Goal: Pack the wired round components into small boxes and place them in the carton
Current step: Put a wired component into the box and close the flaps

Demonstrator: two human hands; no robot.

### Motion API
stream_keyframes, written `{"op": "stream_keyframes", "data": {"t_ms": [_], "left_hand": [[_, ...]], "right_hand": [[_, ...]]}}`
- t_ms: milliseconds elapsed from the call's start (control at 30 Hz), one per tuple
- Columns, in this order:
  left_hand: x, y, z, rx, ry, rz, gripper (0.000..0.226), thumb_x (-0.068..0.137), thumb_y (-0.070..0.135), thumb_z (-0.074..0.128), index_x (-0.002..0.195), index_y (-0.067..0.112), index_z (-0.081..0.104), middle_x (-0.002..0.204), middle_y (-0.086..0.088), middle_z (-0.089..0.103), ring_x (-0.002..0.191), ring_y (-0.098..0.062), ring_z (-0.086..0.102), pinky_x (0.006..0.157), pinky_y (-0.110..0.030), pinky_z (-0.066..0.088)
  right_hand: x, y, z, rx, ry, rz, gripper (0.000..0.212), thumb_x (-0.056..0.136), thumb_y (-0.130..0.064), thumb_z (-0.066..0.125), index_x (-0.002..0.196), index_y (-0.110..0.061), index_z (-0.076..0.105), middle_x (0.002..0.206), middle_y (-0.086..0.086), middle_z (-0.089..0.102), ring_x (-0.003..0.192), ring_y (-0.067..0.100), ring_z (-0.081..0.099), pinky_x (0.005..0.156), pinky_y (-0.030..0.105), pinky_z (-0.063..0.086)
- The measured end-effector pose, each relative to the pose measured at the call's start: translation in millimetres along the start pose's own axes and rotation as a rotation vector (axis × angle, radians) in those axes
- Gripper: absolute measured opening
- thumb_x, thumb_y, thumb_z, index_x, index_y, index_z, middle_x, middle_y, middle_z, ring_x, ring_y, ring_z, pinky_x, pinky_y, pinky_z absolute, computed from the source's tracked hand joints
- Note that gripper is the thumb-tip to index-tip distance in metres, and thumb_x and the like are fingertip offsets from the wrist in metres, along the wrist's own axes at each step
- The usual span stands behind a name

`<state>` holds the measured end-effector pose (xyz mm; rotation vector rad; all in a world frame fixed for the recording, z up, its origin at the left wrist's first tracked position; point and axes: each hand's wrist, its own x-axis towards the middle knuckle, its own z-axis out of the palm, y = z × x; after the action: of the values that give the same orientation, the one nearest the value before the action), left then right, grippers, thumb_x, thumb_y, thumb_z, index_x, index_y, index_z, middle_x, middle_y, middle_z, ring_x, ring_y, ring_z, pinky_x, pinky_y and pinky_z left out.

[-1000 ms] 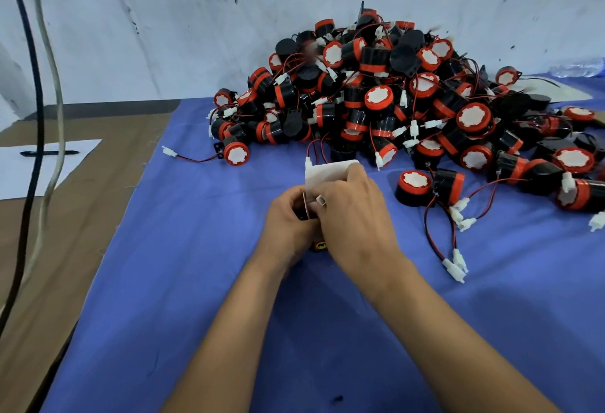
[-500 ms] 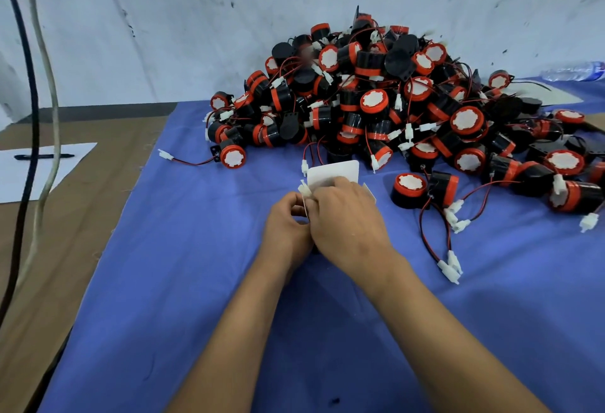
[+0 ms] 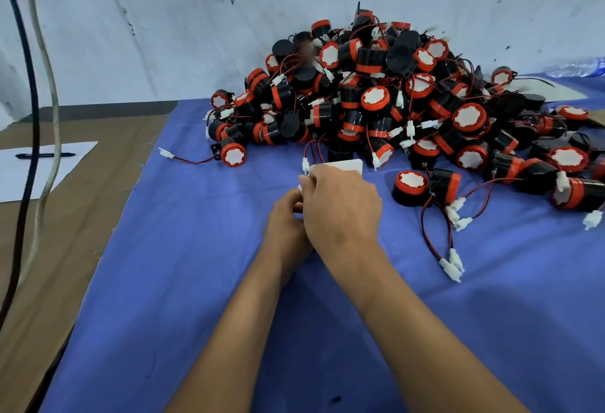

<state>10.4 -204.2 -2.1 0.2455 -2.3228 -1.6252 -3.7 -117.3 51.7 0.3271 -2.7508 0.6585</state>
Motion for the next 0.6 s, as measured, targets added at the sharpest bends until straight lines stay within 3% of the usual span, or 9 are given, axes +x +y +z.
{"op": "stream_keyframes", "data": {"t_ms": [100,200,333,467,533,600], "left_hand": [[1,0,1,0.035,-0.004,0.029,0.025,0.101,0.013,0.063,0.080,0.027,0.060,0.065,0.016,0.066,0.059,0.004,0.057,0.057,-0.025,0.048],[-1,0,1,-0.017,0.005,-0.013,0.013,0.095,0.005,0.064,0.094,0.018,0.068,0.077,0.004,0.071,0.063,0.003,0.064,0.052,-0.015,0.049],[-2,0,3,-0.128,0.001,-0.112,0.014,0.083,-0.001,0.071,0.093,0.006,0.065,0.082,-0.007,0.071,0.060,-0.013,0.063,0.049,-0.024,0.049],[-4,-2,3,-0.164,-0.002,-0.109,0.025,0.077,0.011,0.082,0.096,0.007,0.066,0.091,-0.011,0.074,0.067,-0.020,0.070,0.055,-0.033,0.058],[-4,0,2,-0.166,-0.006,-0.109,0.025,0.075,0.011,0.077,0.099,0.008,0.067,0.092,-0.012,0.074,0.075,-0.028,0.072,0.060,-0.039,0.062],[-2,1,3,-0.139,-0.019,-0.103,0.020,0.083,0.003,0.071,0.102,0.010,0.069,0.091,-0.011,0.073,0.075,-0.025,0.070,0.058,-0.033,0.058]], "right_hand": [[-1,-2,0,0.009,-0.007,0.008,0.042,0.102,-0.060,0.046,0.082,-0.023,0.051,0.077,-0.001,0.060,0.074,0.023,0.052,0.082,0.040,0.049],[1,4,1,0.070,-0.046,0.034,0.035,0.103,-0.046,0.049,0.080,-0.022,0.058,0.078,0.000,0.064,0.079,0.024,0.061,0.079,0.040,0.054],[4,19,-1,0.246,-0.069,0.086,0.031,0.098,-0.038,0.055,0.075,-0.023,0.068,0.073,-0.002,0.068,0.074,0.021,0.065,0.065,0.040,0.057],[1,36,1,0.307,-0.068,0.049,0.010,0.093,-0.029,0.064,0.088,-0.028,0.073,0.083,-0.008,0.073,0.081,0.017,0.068,0.071,0.040,0.058],[-1,37,3,0.332,-0.075,0.011,0.009,0.093,-0.035,0.065,0.090,-0.031,0.072,0.084,-0.013,0.073,0.085,0.015,0.067,0.075,0.039,0.057],[-4,31,4,0.373,-0.042,0.013,0.025,0.092,-0.053,0.062,0.083,-0.031,0.068,0.077,-0.015,0.070,0.080,0.011,0.065,0.071,0.037,0.057]]}}
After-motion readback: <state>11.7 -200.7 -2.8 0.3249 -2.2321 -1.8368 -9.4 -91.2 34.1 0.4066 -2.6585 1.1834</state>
